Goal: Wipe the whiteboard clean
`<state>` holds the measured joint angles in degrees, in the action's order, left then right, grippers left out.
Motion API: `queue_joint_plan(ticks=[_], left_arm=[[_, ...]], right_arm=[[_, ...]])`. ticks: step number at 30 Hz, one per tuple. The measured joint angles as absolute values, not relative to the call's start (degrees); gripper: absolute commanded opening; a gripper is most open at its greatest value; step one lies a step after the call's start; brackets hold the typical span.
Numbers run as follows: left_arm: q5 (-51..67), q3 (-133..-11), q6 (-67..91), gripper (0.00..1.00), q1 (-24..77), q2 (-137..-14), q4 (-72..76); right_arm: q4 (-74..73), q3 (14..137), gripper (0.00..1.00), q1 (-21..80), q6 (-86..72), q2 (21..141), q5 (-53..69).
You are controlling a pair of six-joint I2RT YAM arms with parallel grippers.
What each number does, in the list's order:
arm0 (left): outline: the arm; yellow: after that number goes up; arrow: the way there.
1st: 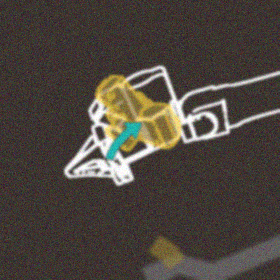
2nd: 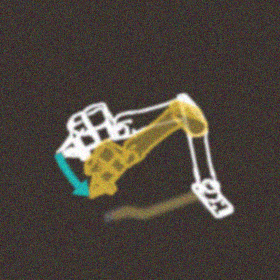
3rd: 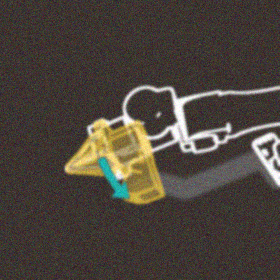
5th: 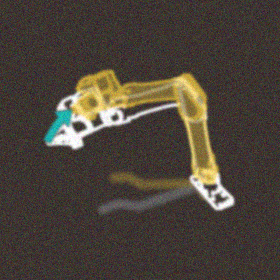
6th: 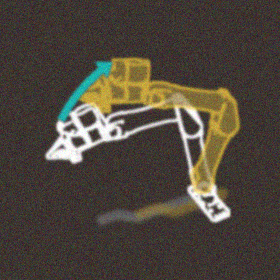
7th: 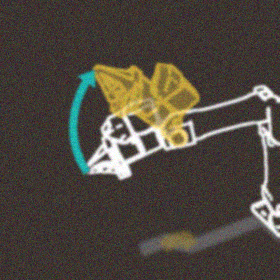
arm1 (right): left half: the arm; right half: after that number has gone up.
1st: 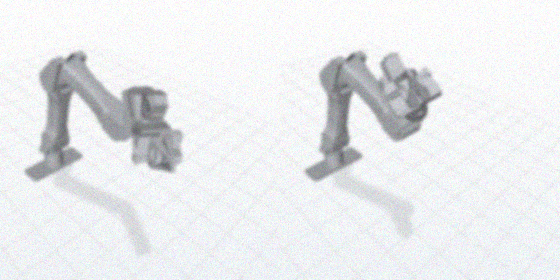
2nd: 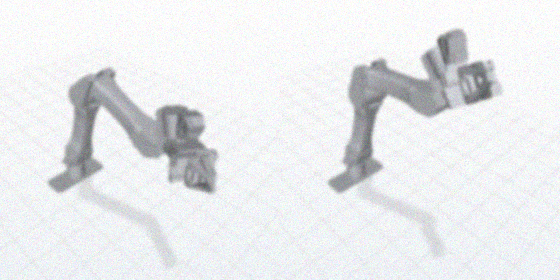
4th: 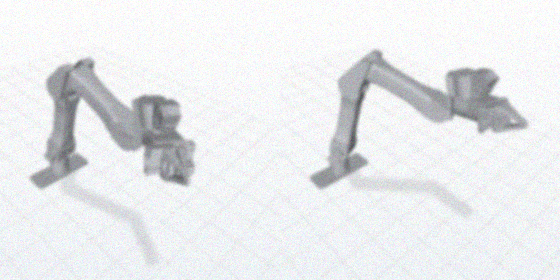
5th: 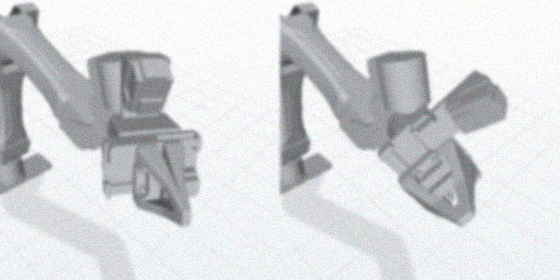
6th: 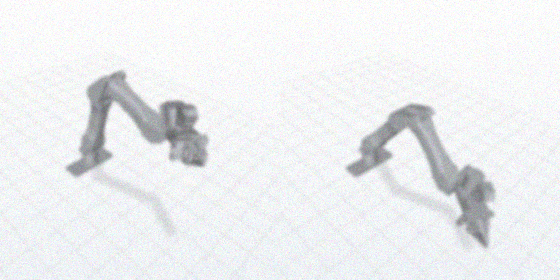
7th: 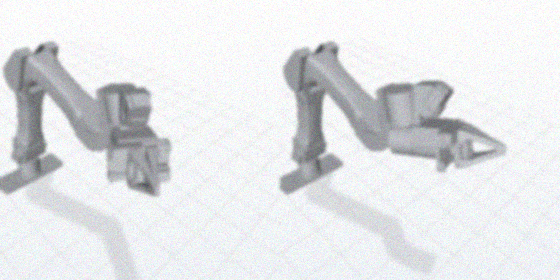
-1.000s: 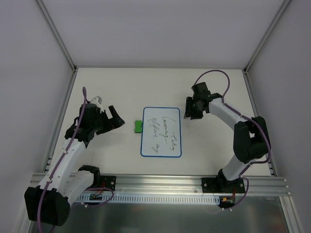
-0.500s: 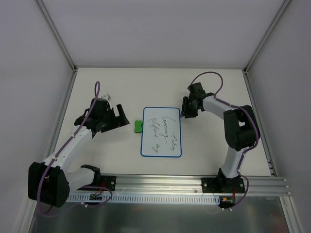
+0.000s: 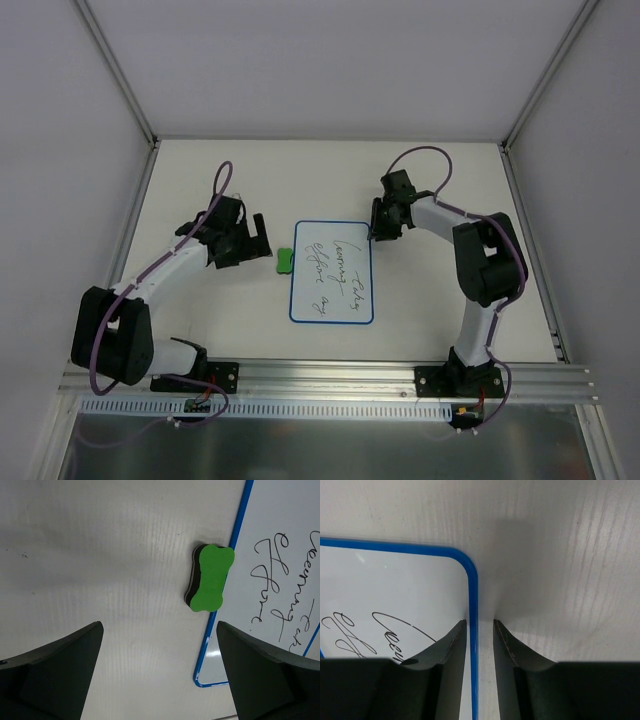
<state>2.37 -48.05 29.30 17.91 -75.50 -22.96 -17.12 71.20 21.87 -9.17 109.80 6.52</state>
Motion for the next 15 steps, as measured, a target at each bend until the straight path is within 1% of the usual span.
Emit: queue_joint_plan(ticks=[9,11,13,15], left_arm=[[-0.2,-51.3,30.2,0.99,20.3,-82.8,-22.9],[-0.6,-51.7,30.5,0.99,20.7,-83.9,-22.9],[-0.8,-52.1,30.7,0.99,20.7,-84.7,-22.9],[-1.4,-52.7,30.9,0.99,21.0,-85.6,-23.0]], right_arm=[[-19.2,73.9,0.26,24.7,-8.3,111.4,0.8],[-19.3,74.2,0.22,25.1,-8.3,111.6,0.2],[-19.2,74.5,0.15,25.2,-8.5,111.8,0.4],[-19.0,74.6,0.13,25.4,-8.8,111.9,0.4]])
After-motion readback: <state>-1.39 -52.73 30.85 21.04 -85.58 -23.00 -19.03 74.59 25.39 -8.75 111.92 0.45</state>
